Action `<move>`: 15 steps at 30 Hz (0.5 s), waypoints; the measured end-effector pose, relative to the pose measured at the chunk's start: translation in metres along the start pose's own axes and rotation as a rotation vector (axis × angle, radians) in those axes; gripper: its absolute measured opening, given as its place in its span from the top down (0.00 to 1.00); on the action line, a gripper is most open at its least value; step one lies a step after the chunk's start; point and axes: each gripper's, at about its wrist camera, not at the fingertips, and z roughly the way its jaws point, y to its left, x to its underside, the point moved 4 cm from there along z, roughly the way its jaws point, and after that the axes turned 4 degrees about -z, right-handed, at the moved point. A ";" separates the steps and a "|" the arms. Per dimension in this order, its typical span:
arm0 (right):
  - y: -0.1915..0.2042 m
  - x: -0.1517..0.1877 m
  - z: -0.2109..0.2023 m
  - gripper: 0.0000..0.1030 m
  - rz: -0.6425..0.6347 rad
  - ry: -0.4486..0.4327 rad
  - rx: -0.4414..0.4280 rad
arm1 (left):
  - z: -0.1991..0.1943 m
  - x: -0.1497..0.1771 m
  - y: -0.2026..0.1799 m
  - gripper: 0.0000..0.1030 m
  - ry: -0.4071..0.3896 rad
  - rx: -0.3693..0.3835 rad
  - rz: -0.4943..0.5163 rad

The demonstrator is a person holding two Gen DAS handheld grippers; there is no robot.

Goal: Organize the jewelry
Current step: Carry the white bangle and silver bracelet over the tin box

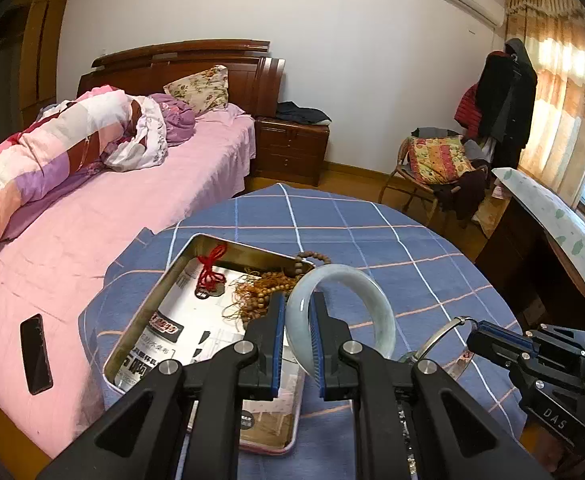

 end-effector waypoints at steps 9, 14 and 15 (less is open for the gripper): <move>0.013 -0.014 0.009 0.93 -0.034 0.004 -0.019 | -0.001 -0.004 0.017 0.89 -0.009 -0.027 -0.033; 0.022 -0.022 0.018 0.93 -0.047 0.010 -0.037 | -0.001 -0.006 0.031 0.89 -0.012 -0.045 -0.055; 0.024 -0.024 0.021 0.93 -0.048 0.014 -0.043 | -0.001 -0.007 0.034 0.89 -0.013 -0.048 -0.059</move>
